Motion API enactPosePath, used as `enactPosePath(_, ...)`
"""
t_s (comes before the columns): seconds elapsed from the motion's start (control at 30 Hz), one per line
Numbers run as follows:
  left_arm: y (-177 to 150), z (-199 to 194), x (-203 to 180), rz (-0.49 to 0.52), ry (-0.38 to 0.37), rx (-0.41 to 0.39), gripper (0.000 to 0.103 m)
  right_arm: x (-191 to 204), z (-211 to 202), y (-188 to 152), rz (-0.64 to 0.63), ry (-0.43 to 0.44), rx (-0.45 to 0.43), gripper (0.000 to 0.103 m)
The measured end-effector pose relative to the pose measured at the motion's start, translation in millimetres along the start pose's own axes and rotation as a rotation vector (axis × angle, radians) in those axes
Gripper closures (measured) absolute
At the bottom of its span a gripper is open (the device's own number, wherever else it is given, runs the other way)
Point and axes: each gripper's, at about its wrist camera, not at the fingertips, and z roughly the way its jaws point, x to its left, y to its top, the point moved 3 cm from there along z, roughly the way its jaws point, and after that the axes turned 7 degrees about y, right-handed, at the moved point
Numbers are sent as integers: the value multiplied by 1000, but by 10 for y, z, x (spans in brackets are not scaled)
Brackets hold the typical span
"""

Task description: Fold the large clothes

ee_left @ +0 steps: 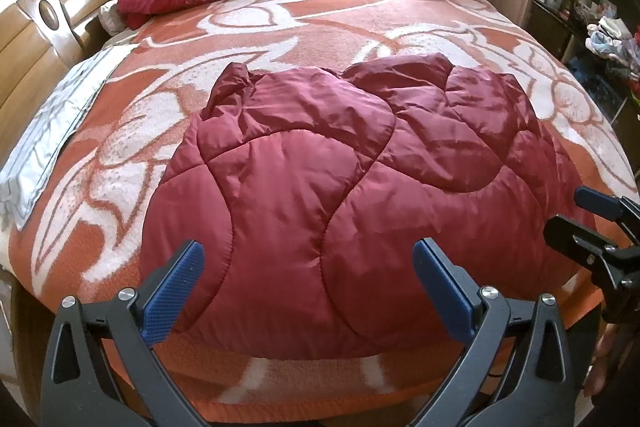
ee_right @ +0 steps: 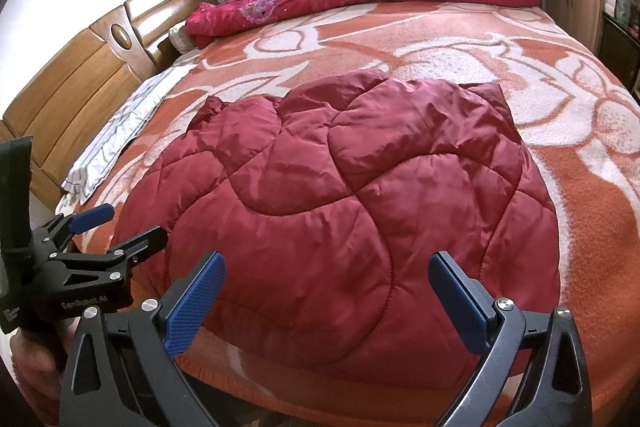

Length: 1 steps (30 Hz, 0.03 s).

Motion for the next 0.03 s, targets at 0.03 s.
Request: enactPosePath(0.03,-1,9,0,0,-5,2,0,-5,9,-2,1,-1,2,1)
